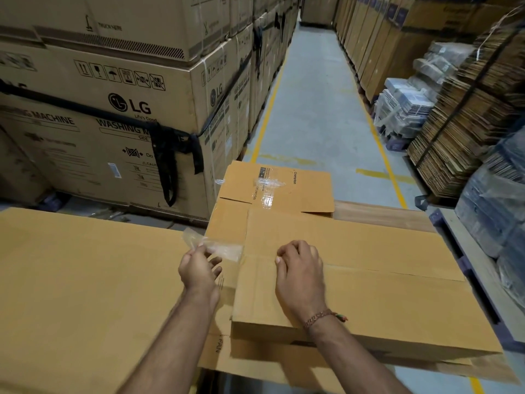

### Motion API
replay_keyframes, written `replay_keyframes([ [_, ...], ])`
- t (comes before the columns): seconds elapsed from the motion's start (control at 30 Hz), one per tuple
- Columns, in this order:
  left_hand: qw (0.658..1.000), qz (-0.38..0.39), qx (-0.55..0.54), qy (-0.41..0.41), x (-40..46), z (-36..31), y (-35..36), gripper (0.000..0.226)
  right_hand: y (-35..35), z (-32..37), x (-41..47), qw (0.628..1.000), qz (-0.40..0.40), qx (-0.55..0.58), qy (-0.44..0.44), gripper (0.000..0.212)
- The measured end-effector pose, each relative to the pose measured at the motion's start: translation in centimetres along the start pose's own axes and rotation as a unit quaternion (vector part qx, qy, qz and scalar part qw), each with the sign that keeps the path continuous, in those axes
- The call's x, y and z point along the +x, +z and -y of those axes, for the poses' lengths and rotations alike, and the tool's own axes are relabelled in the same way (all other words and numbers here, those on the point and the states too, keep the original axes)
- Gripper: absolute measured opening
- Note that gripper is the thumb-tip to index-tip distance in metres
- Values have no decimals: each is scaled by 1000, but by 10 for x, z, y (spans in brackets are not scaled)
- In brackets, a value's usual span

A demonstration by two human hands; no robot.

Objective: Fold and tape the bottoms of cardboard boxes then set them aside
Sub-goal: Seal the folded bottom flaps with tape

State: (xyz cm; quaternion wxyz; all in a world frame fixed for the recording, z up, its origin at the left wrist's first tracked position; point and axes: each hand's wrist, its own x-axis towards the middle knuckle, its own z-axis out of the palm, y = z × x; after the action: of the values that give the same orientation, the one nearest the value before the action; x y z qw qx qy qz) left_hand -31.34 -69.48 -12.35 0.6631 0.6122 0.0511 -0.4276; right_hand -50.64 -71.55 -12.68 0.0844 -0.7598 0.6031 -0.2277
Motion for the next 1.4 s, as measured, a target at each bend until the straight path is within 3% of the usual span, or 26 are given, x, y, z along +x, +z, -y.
replay_keyframes([
  [0.23,989,79,-66,-104,5,-11,-14,23,9,-1,-3,999,-34,-24,-13,12],
  [0.4,988,73,-94,-103,0,-14,-7,47,11,-1,-4,998,-38,-42,-21,13],
  [0.53,990,19,-110,-88,-9,-21,4,46,12,-1,-6,998,-45,-42,-23,13],
  [0.6,990,-39,-114,-75,-8,-23,10,60,11,-1,-7,998,-45,-44,-25,15],
  [0.7,980,-179,73,40,-14,-23,19,79,11,0,-7,998,-36,-53,-23,20],
  [0.77,935,-188,219,207,-24,-18,22,63,11,2,-6,998,-36,-47,-20,21],
  [0.87,808,-25,375,453,-38,-2,20,39,10,4,-5,999,-33,-39,-13,23],
  [0.93,737,158,467,462,-44,-1,21,50,7,6,-5,999,-29,-31,-7,21],
  [1.0,634,296,588,406,-48,-5,22,79,4,7,-5,999,-27,-26,3,21],
  [1.07,517,335,678,401,-48,-11,20,104,-1,8,-5,999,-42,-18,3,23],
  [1.13,443,332,724,412,-51,-18,16,122,-6,8,-8,998,-68,8,2,20],
  [1.23,407,294,748,433,-66,-21,14,122,-13,10,-13,996,-80,27,0,18],
  [1.4,436,260,756,413,-92,-20,9,116,-40,-10,-16,997,-27,41,-56,25],
])
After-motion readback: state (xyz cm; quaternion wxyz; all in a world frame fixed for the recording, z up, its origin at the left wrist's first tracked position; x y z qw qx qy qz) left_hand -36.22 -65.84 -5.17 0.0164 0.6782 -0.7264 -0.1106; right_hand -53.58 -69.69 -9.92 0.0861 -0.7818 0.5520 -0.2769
